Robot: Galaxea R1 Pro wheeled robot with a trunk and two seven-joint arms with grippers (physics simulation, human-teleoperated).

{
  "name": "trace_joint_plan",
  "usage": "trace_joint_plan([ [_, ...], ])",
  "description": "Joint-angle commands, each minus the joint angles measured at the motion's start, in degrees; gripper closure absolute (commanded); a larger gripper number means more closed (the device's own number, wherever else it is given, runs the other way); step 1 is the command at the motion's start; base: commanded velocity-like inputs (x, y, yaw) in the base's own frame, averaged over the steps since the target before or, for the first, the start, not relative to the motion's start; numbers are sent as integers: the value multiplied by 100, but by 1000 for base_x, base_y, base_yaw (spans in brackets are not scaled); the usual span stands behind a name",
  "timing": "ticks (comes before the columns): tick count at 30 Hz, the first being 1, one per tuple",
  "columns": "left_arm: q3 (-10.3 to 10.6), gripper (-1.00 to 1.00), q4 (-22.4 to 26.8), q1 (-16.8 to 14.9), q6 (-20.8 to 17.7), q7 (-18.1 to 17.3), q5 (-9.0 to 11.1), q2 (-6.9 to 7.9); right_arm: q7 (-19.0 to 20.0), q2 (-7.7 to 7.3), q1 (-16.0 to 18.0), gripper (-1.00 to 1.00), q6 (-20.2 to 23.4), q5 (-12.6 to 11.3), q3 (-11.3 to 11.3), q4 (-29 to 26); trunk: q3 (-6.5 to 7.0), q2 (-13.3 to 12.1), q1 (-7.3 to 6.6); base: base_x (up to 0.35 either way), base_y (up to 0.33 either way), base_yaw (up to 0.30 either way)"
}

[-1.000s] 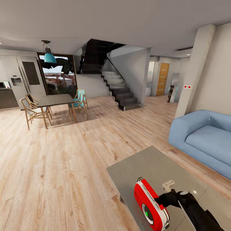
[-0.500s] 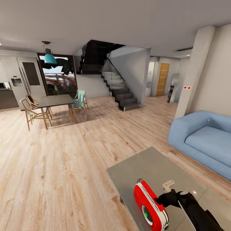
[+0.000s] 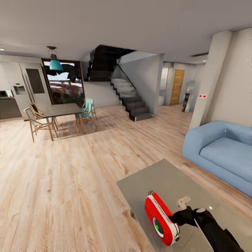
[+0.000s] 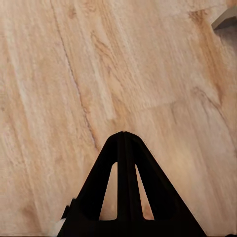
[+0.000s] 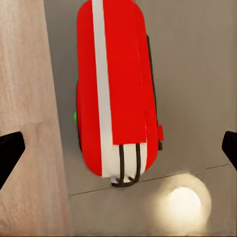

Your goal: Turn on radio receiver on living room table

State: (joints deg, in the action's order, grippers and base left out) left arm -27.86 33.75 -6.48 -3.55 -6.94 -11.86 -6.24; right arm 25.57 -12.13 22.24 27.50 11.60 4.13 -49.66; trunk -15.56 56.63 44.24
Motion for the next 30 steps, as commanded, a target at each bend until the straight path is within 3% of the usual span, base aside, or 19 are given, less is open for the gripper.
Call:
trace_joint_plan([
  [1,0,100,0,-1,0,0,0,0,-2,0,0,-100,-3,0,0,0,18,-42,-23,-326,0,0],
  [16,0,100,0,0,45,0,0,0,0,0,0,-100,-8,0,0,0,288,-643,-352,-335,6,0],
  [30,0,100,-2,1,47,-22,7,0,-10,7,0,-100,-8,-8,8,7,539,-1205,-660,-284,168,0],
])
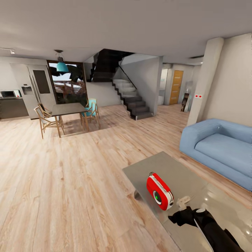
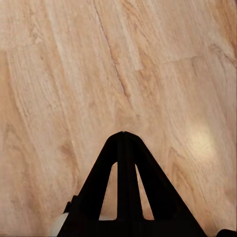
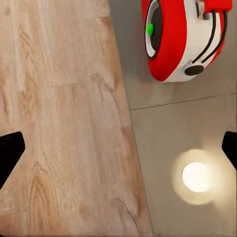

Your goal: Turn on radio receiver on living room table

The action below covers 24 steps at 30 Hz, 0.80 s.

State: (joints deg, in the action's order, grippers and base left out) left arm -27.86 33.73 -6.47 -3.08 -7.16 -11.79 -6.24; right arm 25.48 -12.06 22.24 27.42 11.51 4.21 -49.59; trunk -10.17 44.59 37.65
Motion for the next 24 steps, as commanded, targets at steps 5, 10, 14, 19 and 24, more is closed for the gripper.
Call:
trace_joint_plan([
  [5,0,100,-4,-1,0,0,1,0,-75,9,0,-100,0,0,10,48,90,-202,-111,-264,197,0],
  [10,0,100,-6,-1,0,-3,1,0,-101,89,0,-100,-105,2,36,247,180,-403,-220,-261,201,0],
  [14,2,100,-20,2,-7,-4,-2,0,-141,282,0,-100,-487,84,43,685,252,-563,-308,-242,202,0],
  [19,8,100,-327,2,24,1,-7,78,-439,496,0,-100,-1548,157,45,1897,288,-643,-352,-82,92,0],
  [24,7,100,-1222,1,323,4,-8,428,-863,603,0,-100,-2593,178,43,3373,288,-643,-352,-9,10,0],
])
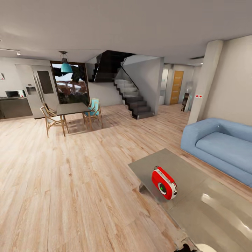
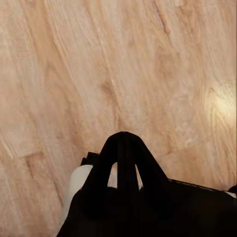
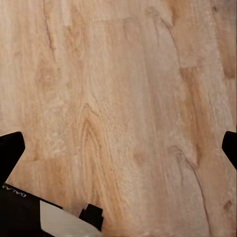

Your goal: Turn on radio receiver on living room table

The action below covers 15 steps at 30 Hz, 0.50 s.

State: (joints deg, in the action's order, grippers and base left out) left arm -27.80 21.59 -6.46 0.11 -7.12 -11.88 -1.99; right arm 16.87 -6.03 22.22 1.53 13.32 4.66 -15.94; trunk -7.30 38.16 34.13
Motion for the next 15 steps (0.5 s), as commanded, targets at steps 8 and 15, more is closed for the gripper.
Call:
trace_joint_plan([
  [8,-6,100,-1992,3,1854,42,-22,818,-247,7,-13,-100,-501,-19,-17,1636,1,0,0,0,0,0],
  [15,94,100,-2574,28,2459,48,-4,1074,-732,70,-620,-100,-690,-40,-25,2004,1,0,0,0,0,0],
])
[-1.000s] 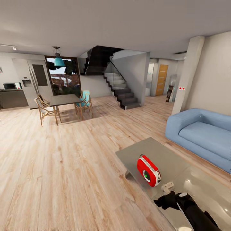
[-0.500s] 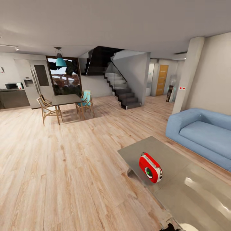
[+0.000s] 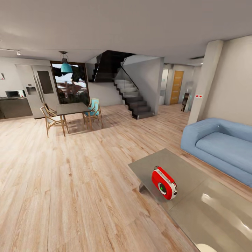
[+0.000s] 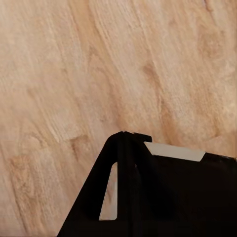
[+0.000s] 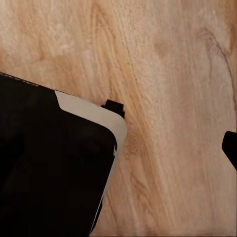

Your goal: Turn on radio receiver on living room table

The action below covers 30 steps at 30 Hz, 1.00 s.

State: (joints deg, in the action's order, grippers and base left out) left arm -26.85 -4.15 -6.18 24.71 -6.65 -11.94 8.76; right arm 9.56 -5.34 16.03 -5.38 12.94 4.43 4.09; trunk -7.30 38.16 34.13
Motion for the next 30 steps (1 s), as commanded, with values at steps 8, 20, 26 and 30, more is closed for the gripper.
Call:
trace_joint_plan([
  [8,4,100,-25,3,-18,-12,33,-542,-40,37,-80,-100,10,21,-1,12,0,0,0,0,0,0],
  [20,-4,100,-17,3,-18,-6,35,-1254,-42,41,-82,-100,10,10,-3,13,0,0,0,0,0,0],
  [26,-4,100,-16,4,-18,-4,34,-1269,-42,41,-82,-100,10,10,-3,13,0,0,0,0,0,0],
  [30,-4,100,-16,3,-18,-3,34,-1275,-42,41,-82,-100,10,8,-3,13,0,0,0,0,0,0],
])
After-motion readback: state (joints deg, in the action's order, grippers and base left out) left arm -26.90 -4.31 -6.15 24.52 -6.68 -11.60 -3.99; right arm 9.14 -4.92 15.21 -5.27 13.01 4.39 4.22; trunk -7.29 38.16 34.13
